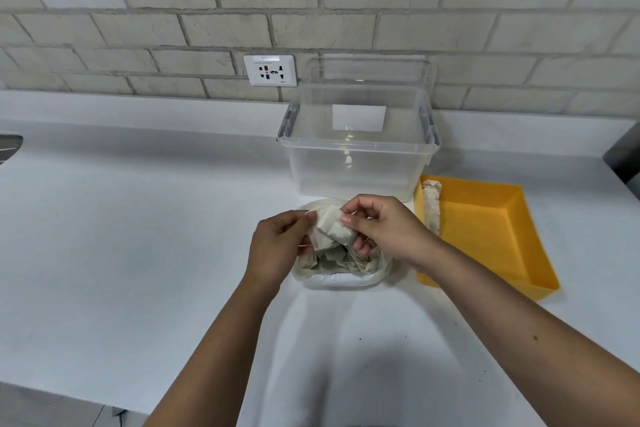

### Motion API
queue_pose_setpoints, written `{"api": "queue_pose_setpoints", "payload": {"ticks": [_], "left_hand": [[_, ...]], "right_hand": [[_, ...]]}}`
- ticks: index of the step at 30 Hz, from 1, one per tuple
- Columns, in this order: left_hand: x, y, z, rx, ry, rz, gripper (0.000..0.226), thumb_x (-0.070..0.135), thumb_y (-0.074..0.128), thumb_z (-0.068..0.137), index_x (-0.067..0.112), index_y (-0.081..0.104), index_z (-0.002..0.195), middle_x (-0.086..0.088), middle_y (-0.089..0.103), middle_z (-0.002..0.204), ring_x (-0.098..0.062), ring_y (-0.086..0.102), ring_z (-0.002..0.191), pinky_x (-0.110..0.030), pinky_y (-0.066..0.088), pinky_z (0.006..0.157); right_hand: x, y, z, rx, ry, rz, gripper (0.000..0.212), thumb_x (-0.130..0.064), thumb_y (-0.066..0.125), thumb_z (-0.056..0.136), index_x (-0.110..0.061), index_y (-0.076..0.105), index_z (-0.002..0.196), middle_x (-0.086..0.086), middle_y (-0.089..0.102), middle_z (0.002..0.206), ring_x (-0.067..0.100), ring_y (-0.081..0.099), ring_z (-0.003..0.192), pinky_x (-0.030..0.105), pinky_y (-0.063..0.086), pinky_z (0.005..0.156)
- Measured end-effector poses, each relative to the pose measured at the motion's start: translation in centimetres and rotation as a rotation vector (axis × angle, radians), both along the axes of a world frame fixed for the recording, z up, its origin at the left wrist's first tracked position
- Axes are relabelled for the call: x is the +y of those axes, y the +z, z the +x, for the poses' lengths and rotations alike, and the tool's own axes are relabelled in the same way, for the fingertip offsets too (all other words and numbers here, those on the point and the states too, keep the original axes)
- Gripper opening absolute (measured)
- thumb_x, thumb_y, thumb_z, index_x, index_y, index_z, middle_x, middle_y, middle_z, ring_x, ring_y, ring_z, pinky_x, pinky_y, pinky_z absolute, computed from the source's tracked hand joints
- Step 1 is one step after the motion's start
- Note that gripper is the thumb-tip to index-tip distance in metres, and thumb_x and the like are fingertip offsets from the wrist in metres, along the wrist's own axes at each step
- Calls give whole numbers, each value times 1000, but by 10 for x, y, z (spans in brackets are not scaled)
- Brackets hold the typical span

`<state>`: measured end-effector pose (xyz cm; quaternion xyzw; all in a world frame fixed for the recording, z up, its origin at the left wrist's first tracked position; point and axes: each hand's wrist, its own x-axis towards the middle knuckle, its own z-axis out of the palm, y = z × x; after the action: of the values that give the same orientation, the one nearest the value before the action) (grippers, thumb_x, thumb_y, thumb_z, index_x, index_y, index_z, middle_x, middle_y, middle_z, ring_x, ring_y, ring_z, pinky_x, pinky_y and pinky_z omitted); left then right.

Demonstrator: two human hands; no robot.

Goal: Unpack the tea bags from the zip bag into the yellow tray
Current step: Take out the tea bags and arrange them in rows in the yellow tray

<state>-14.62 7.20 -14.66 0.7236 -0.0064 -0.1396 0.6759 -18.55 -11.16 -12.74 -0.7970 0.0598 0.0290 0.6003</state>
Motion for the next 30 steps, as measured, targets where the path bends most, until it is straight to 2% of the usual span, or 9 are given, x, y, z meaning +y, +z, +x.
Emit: {"api": "queue_pose_setpoints", "payload": {"ticks": [3, 6, 8, 13, 17, 22, 26, 28, 30], "left_hand": [[-2, 1, -2, 25, 2, -6, 15, 18, 65, 95, 13, 79, 89, -6, 73, 78, -18, 66, 69, -27, 60, 65], [-2, 0, -2, 40, -1, -4, 15, 19, 67, 94, 12, 79, 89, -13, 71, 81, -24, 64, 72, -38, 61, 75], [-3, -1, -2, 55, -3, -12, 15, 19, 67, 93, 10, 79, 90, -14, 70, 79, -24, 64, 70, -35, 63, 70], [-10, 1, -9, 128, 11, -82, 16, 14, 64, 95, 5, 77, 91, -10, 75, 73, -20, 72, 61, -25, 58, 57], [-12, 0, -11, 164, 21, -111, 21, 11, 59, 95, 10, 78, 85, -15, 73, 73, -23, 72, 59, -28, 61, 62], [-14, -2, -10, 193, 11, -104, 26, 24, 59, 98, 7, 76, 89, -11, 76, 74, -23, 75, 68, -30, 61, 72], [-17, -4, -11, 124, -2, -17, 26, 39, 71, 89, 15, 80, 84, -13, 73, 72, -22, 69, 65, -31, 59, 74], [-15, -8, -7, 41, 18, 34, 18, 34, 75, 87, 18, 80, 80, -11, 67, 63, -26, 63, 60, -37, 57, 73], [-8, -12, 2, -54, 78, 88, 11, 30, 74, 88, 21, 80, 82, -5, 74, 69, -32, 70, 67, -41, 60, 79]], "right_hand": [[0, -4, 1, -45, -31, -92, 5, -18, 66, 91, -17, 70, 95, 13, 61, 71, 23, 63, 51, 33, 56, 52], [1, -7, 2, -49, -67, -88, 6, -17, 67, 90, -13, 69, 93, 11, 62, 69, 28, 66, 52, 37, 58, 53], [3, -10, 2, -48, -126, -37, 6, -17, 67, 90, -11, 67, 90, 10, 64, 67, 31, 66, 53, 39, 58, 54], [12, -22, 3, 27, -300, 132, 12, -19, 68, 89, -7, 67, 88, 7, 63, 63, 21, 54, 52, 30, 44, 49], [17, -31, 2, -20, -320, -6, 12, -25, 71, 86, -19, 67, 77, -16, 58, 52, 4, 52, 54, 24, 41, 60], [20, -35, 4, -37, -341, -95, 13, -28, 67, 88, -18, 64, 80, -12, 61, 68, 5, 55, 60, 25, 42, 64], [22, -36, 6, -30, -328, -94, 14, -30, 67, 88, -20, 64, 79, -9, 64, 73, 9, 59, 65, 28, 47, 66], [23, -36, 6, -16, -311, -69, 14, -30, 68, 88, -19, 64, 80, -9, 64, 71, 10, 59, 63, 30, 48, 65], [20, -37, 7, -11, -320, -53, 14, -28, 68, 88, -18, 64, 80, -10, 61, 65, 10, 57, 58, 28, 44, 60]]}}
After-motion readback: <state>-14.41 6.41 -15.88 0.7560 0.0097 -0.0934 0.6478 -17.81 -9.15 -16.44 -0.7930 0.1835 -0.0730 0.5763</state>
